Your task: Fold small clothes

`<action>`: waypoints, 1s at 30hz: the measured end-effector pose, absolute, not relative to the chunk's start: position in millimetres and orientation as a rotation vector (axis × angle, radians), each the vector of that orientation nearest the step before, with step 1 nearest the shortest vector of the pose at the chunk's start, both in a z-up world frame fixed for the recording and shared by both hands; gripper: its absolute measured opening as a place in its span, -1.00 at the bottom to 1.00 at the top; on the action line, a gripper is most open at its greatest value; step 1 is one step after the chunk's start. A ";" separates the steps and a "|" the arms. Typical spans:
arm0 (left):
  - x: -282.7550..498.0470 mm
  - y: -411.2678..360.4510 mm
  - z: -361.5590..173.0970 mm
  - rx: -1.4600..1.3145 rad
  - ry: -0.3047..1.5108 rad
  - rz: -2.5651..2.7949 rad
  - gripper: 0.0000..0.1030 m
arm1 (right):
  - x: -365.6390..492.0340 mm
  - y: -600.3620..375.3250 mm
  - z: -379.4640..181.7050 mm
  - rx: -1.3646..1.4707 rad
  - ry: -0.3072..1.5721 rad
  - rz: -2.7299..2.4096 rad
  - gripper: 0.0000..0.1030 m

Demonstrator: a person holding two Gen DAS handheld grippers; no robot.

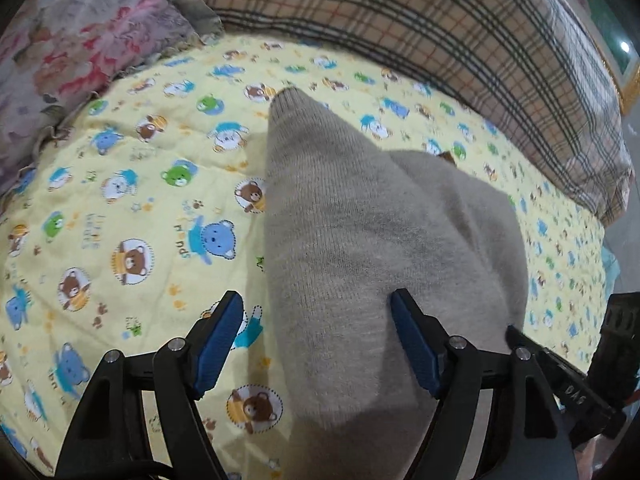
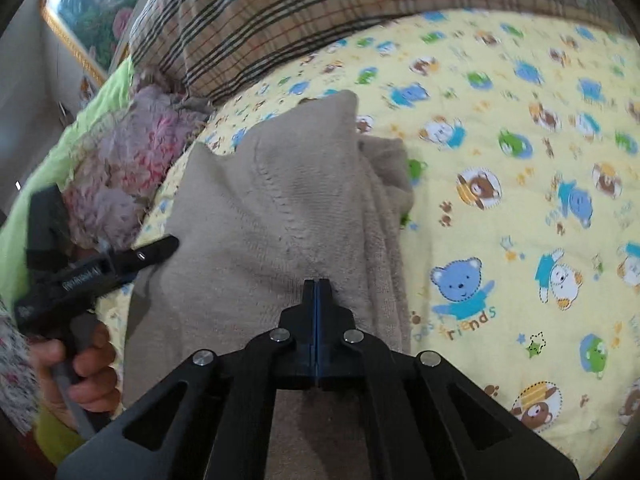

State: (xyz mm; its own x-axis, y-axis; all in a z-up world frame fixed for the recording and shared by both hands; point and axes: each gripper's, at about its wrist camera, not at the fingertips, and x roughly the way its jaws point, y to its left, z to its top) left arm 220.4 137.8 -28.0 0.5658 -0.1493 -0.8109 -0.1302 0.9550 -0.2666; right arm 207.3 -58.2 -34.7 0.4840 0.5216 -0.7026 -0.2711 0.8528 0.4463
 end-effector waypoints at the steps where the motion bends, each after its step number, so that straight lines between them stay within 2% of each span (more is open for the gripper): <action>1: 222.2 139.8 -29.5 -0.322 0.976 -0.013 0.56 | 208.0 -57.3 -34.0 0.289 0.956 0.490 -1.00; 6: 205.0 150.1 -21.0 -0.380 0.943 -0.027 0.56 | 201.1 -60.6 -23.3 0.312 0.933 0.516 -1.00; 8: 189.0 149.1 -13.6 -0.359 0.928 -0.019 0.56 | 191.0 -68.1 -17.8 0.341 0.920 0.517 -0.94; 16: 119.7 132.1 -16.2 -0.244 0.931 0.024 0.55 | 147.4 -82.2 -0.1 0.315 0.897 0.519 -0.92; 24: 41.9 128.2 -18.1 -0.323 0.882 0.045 0.56 | 97.9 -85.3 -0.6 0.284 0.890 0.537 -0.90; 30: 10.8 119.8 -12.9 -0.306 0.838 0.063 0.59 | 70.3 -83.0 -4.4 0.236 0.883 0.546 -0.85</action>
